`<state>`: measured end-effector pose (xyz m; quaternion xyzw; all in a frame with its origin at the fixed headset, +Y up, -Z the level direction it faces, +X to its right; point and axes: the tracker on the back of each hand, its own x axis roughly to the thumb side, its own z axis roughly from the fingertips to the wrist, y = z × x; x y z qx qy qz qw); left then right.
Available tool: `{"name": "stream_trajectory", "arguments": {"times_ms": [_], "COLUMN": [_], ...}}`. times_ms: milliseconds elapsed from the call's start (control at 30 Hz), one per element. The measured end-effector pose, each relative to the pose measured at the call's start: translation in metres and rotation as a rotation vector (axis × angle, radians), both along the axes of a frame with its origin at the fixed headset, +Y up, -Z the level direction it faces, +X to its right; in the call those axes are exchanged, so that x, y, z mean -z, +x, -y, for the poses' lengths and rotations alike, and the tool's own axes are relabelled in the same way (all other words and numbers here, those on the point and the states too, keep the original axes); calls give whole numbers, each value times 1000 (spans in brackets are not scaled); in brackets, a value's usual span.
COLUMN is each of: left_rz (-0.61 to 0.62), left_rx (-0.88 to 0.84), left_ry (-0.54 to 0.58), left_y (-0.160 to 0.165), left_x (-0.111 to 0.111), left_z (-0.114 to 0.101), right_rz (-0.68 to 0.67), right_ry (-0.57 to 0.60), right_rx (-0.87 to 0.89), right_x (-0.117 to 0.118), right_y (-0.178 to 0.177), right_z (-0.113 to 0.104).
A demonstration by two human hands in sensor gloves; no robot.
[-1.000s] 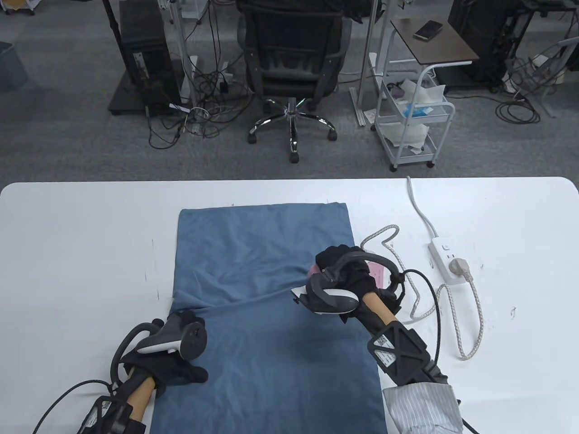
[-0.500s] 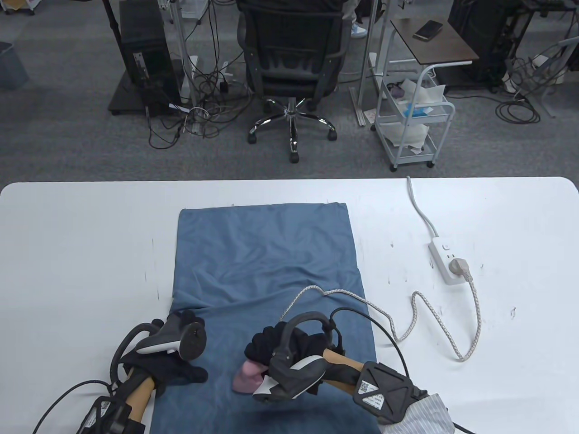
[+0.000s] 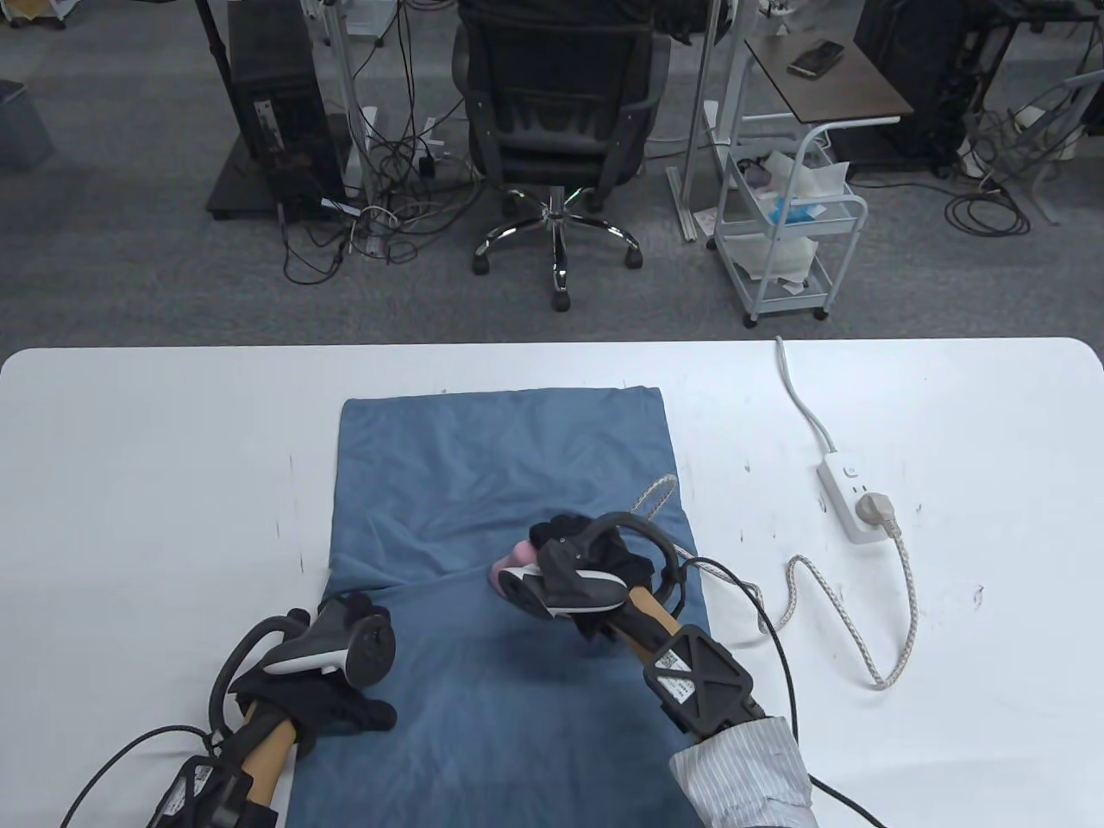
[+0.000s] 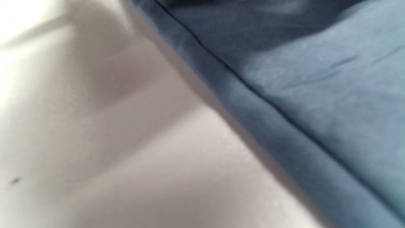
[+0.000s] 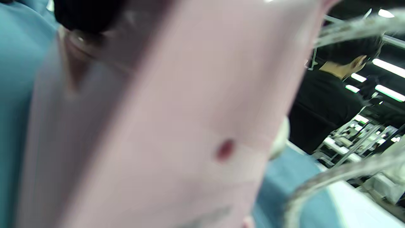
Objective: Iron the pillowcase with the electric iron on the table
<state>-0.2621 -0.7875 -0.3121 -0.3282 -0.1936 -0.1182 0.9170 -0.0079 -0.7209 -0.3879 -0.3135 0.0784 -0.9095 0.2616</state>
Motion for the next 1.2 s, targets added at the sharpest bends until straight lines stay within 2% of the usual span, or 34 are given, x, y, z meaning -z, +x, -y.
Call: {"name": "stream_trajectory", "arguments": {"times_ms": [100,167,267,467,600,733,867,1000,1100,1200], "left_rz": [-4,-1,-17,-19,-15,-14,-29,-40,-59,-99], "left_rx": [-7,-11,-13,-13,-20,-23,2,10,37,15], "left_ry": [-2,-2,-16,-19,-16,-13,-4,-6,-4,-8], "left_y": [0,-1,-3,-3,-3,-4,-4,-9,-17,-29], "left_x": [0,0,-1,-1,-1,-1,-1,-2,-1,0], "left_z": [0,0,2,2,2,2,1,-1,-4,-3], "right_rz": [-114,-201,-322,-605,-703,-680,-513,-282,-182,-209], "right_ry": [170,191,148,12,-86,-146,-61,-12,35,27], "right_rx": [-211,-163,-75,-18,62,196,193,228,219,222], "right_x": [-6,-16,-39,-102,-126,-124,-103,-70,-53,-52], "right_y": [-7,-14,-28,-61,-66,-67,-67,-62,-58,-58], "right_z": [-21,-32,-35,-6,4,12,16,20,21,19]}}
